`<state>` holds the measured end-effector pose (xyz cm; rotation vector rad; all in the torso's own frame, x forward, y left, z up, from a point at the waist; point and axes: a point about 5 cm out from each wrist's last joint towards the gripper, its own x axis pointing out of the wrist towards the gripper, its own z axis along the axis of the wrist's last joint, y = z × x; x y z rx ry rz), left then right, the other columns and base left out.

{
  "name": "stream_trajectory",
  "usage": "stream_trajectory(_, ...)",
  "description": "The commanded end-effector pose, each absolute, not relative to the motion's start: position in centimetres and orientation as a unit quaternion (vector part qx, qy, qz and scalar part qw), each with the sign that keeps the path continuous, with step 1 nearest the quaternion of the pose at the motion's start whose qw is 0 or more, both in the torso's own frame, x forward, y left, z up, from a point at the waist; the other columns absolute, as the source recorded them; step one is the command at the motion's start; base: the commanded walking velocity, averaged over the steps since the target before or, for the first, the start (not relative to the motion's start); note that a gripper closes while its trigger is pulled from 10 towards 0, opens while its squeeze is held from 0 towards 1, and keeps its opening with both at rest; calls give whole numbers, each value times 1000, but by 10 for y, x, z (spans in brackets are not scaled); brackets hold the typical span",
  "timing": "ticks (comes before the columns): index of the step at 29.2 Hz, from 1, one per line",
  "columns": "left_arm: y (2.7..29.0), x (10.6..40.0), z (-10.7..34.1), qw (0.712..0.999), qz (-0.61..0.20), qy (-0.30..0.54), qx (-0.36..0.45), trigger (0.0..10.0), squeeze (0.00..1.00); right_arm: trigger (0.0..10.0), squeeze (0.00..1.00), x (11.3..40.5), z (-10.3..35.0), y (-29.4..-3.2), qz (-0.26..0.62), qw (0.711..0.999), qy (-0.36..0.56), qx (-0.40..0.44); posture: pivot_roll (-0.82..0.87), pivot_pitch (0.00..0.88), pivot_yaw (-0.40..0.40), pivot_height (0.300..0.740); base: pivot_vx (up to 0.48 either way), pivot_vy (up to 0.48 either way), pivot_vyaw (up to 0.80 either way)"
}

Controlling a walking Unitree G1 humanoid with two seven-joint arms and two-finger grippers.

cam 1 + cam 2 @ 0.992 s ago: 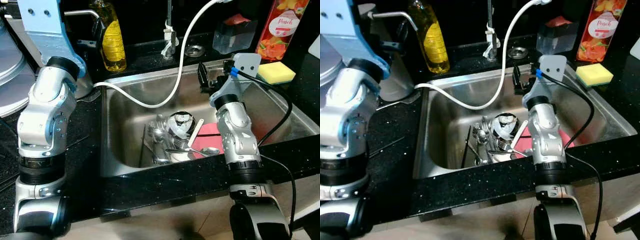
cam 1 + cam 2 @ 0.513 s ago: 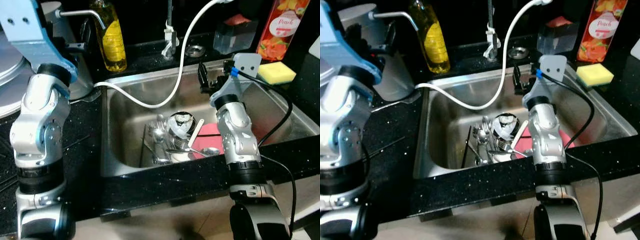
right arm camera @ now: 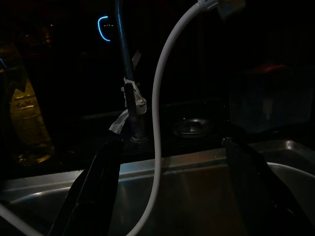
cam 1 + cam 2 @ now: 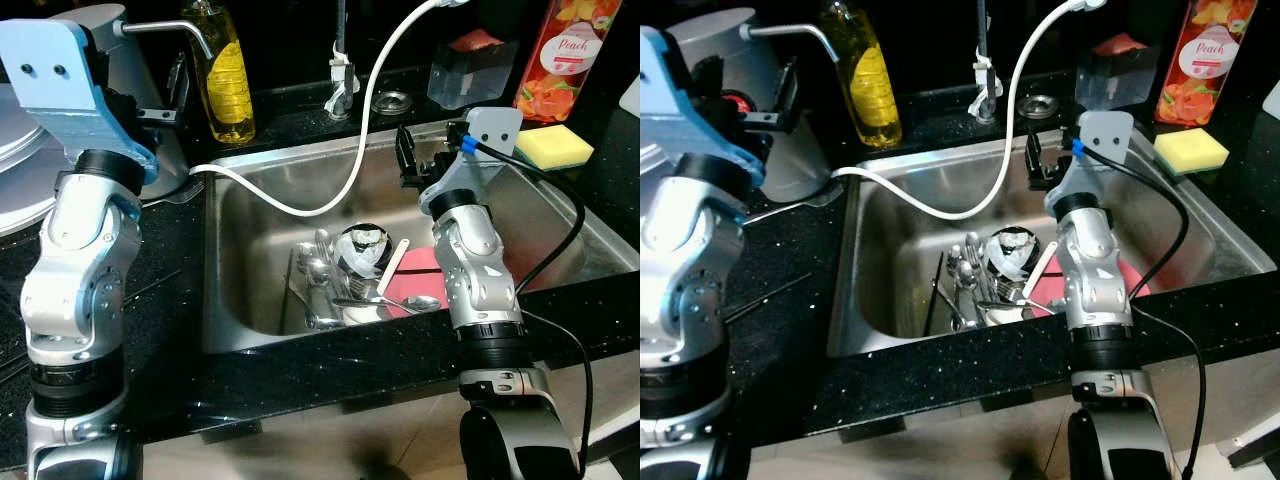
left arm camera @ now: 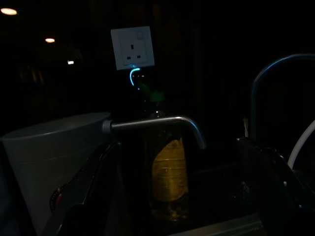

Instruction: Kitchen organization

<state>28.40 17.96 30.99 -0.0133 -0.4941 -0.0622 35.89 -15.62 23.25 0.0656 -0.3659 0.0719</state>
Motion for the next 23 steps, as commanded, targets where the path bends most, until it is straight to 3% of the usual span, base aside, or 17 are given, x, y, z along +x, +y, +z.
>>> stream_trajectory(1,177,281,305,970,-30,-243,-1,10000,0,10000,0,357,224,-154,39,984,-169,39,-59,0,112,740,0,0,0)
stream_trajectory(7,157,273,301,968,-52,-246,-1,10000,0,10000,0,357,224,-154,39,984,-168,38,-58,0,109,740,0,0,0)
stream_trajectory(17,147,272,301,963,-60,-261,28,10000,0,10000,0,357,225,-154,40,984,-168,37,-60,0,105,740,0,0,0)
stream_trajectory(21,147,279,296,965,-44,-222,-133,10000,0,10000,0,357,226,-154,40,984,-169,37,-66,0,105,740,0,0,0)
stream_trajectory(23,143,277,299,965,-64,-233,-104,10000,0,10000,0,357,226,-154,40,984,-169,36,-67,0,105,740,0,0,0)
